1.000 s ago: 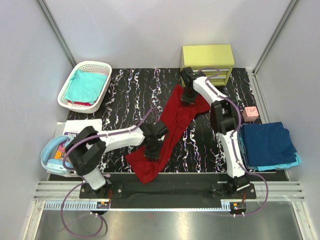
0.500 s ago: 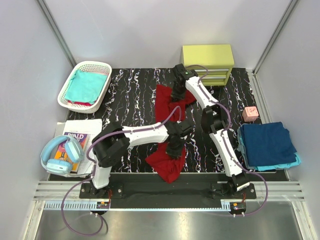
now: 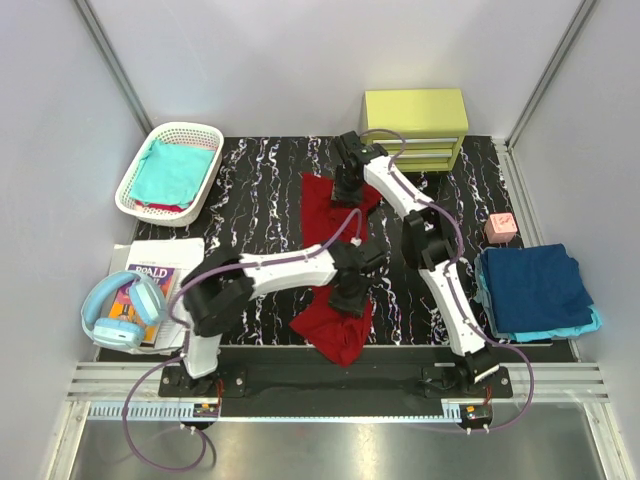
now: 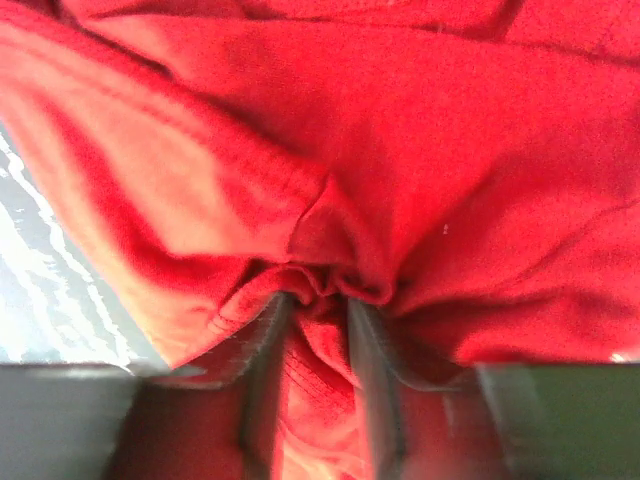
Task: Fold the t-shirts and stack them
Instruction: Rotate the tshirt 90 degrees
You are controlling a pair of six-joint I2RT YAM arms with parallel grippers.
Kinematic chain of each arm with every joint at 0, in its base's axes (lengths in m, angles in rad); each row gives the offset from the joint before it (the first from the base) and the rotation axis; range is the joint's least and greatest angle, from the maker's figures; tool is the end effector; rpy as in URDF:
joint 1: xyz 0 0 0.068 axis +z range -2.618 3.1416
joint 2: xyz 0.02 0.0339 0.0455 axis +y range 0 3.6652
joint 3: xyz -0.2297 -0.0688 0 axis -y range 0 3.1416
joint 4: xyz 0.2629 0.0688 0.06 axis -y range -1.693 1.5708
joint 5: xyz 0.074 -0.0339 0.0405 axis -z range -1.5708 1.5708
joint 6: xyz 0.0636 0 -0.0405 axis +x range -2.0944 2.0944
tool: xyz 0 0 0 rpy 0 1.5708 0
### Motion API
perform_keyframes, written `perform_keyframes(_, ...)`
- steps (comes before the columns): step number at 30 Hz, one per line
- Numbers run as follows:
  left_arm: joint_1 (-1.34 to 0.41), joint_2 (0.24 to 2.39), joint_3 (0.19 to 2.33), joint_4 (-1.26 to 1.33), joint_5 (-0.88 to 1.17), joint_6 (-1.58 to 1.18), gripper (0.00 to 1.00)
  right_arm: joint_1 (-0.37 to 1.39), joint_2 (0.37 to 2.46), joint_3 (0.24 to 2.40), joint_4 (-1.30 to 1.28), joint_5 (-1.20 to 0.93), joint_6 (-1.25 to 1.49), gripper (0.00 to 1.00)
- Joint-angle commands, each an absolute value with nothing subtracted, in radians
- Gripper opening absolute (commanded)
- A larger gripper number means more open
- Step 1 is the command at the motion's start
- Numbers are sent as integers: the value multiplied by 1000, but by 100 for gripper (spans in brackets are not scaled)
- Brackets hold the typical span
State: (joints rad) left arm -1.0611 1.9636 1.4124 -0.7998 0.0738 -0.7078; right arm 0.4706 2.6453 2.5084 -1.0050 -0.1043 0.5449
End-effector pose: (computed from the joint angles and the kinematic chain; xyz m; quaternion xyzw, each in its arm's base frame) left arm 0.1878 -0.3456 0.1050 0.1785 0.9771 -0.1080 0.0411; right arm 0.4852 0.2542 0.1216 0.0252 0.9755 0.1478 0.1609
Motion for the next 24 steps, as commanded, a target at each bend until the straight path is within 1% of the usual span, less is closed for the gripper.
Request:
perform_keyframes(1, -1062, 1676, 1350, -816, -136, -707, 60, 474, 2430, 2427, -993, 106, 499, 59)
perform_keyframes(2, -1062, 1631, 1338, -821, -190, -712, 76, 471, 2402, 2421, -994, 113, 500, 66)
perform_keyframes(3, -1057, 1591, 1312, -825, -215, -716, 83, 463, 2375, 2399, -993, 127, 503, 71)
perform_keyframes(4, -1057, 1554, 1298, -827, -233, -722, 89, 462, 2324, 2385, -992, 130, 502, 84)
perform_keyframes(6, -1049, 1456, 1263, -827, -270, -735, 99, 457, 2252, 2337, -991, 155, 502, 93)
perform_keyframes(7, -1046, 1427, 1253, -827, -278, -738, 99, 457, 2231, 2318, -992, 158, 497, 99)
perform_keyframes(11, -1032, 1349, 1201, -827, -295, -752, 99, 457, 2100, 2171, -977, 161, 506, 100)
perform_keyframes(12, -1031, 1348, 1194, -827, -298, -750, 99, 456, 2026, 2061, -957, 155, 511, 100)
perform_keyframes(14, -1017, 1358, 1180, -822, -311, -744, 99, 457, 1945, 1933, -882, 108, 514, 100)
perform_keyframes(15, -1011, 1374, 1178, -816, -310, -733, 99, 457, 1869, 1817, -861, 97, 518, 100)
perform_keyframes(16, -1005, 1385, 1178, -802, -319, -720, 99, 462, 1832, 1759, -824, 92, 525, 100)
perform_keyframes(17, -993, 1397, 1187, -787, -324, -697, 99, 463, 1795, 1656, -810, 87, 529, 100)
perform_keyframes(19, -968, 1442, 1204, -767, -324, -674, 99, 471, 1695, 1565, -784, 89, 543, 100)
perform_keyframes(24, -829, 1571, 1287, -706, -295, -589, 97, 497, 1502, 1364, -779, 121, 554, 98)
